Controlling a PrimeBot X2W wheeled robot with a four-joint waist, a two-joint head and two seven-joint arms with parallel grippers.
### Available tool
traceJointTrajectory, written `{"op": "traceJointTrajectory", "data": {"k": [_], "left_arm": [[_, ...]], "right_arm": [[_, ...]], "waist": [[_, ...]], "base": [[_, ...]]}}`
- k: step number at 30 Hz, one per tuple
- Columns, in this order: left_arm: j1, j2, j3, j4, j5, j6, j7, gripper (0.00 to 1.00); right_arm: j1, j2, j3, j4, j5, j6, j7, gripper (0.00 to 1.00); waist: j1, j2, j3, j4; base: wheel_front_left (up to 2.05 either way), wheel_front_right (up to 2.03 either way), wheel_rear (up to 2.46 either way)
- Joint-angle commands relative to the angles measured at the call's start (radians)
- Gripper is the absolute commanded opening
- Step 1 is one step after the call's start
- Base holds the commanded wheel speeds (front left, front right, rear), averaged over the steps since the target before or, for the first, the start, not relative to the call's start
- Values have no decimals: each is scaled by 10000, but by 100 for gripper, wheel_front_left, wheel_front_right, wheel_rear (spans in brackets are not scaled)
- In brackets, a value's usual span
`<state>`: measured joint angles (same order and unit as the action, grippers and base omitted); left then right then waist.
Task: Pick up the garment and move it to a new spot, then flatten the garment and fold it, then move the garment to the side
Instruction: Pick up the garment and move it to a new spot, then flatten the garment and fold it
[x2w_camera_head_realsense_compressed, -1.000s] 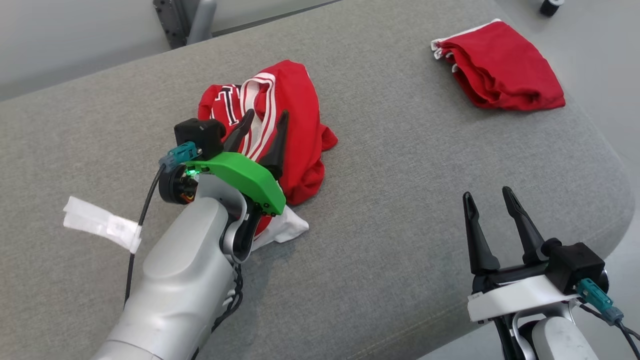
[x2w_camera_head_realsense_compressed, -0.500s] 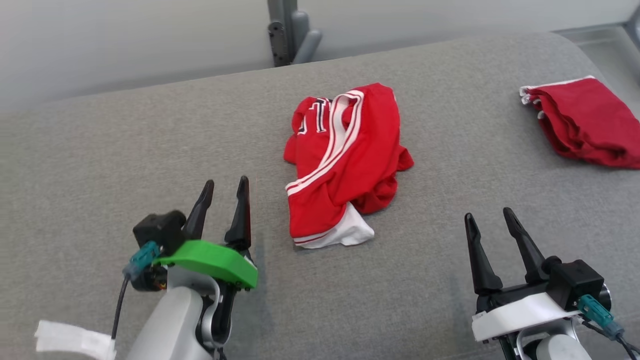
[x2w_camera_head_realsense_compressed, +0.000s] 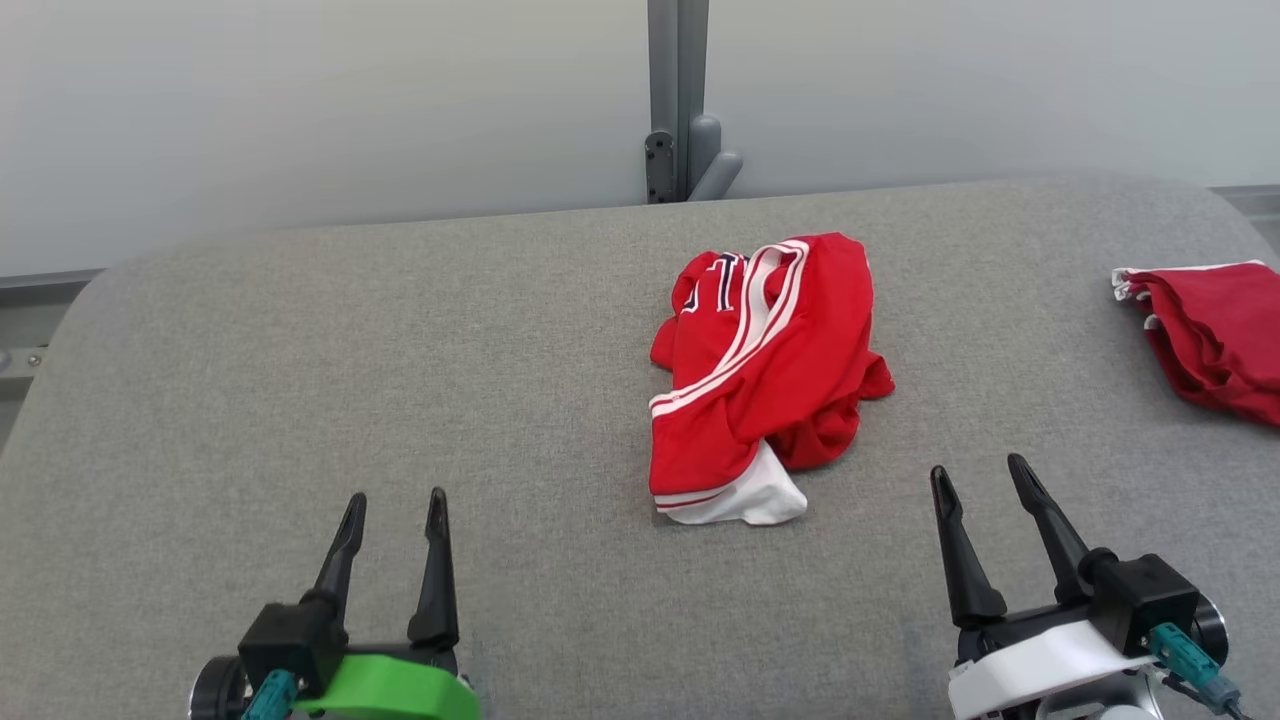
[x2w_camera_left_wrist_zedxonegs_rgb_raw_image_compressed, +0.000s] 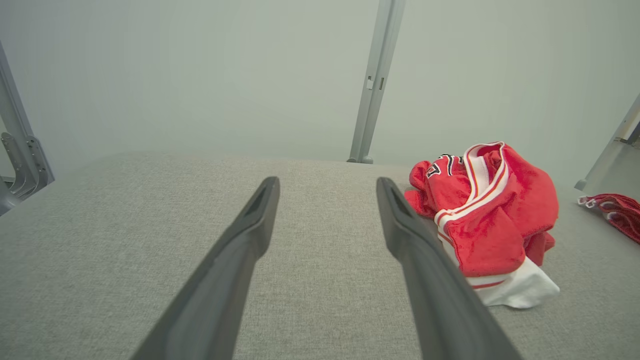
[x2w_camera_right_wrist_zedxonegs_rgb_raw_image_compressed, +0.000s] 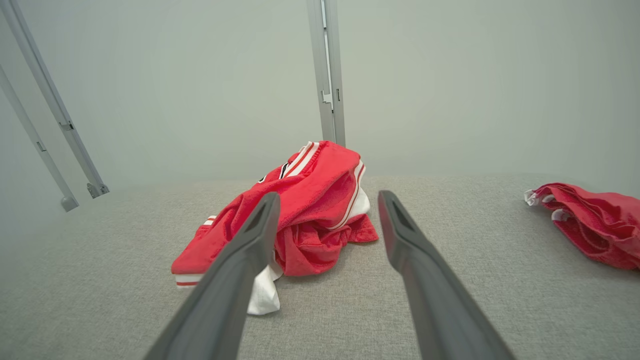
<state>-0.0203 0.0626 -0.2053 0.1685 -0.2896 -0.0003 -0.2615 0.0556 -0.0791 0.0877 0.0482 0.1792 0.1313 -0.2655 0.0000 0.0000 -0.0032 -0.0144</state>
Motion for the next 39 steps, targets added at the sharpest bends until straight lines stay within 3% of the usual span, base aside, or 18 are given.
{"op": "traceJointTrajectory", "data": {"k": [1, 6, 14, 39], "left_arm": [[464, -43, 241, -177, 236, 38, -31, 100], [1319, -109, 679, -646, 810, 70, -32, 100], [1773, -118, 613, -851, 648, 194, -32, 100], [1473, -119, 364, -672, 952, 377, -33, 100]], "right_arm": [[212, -35, 37, -7, -140, -11, 7, 100], [560, -26, 235, 10, -366, -11, 7, 100], [1009, -8, 244, -20, -446, -11, 9, 100], [1055, 98, 289, -65, -303, -11, 9, 100]], "waist": [[0, 0, -241, 74], [0, 0, -462, 17], [0, 0, -701, 160], [0, 0, -737, 234]], "base": [[0, 0, 0], [0, 0, 0], [0, 0, 0], [0, 0, 0]]}}
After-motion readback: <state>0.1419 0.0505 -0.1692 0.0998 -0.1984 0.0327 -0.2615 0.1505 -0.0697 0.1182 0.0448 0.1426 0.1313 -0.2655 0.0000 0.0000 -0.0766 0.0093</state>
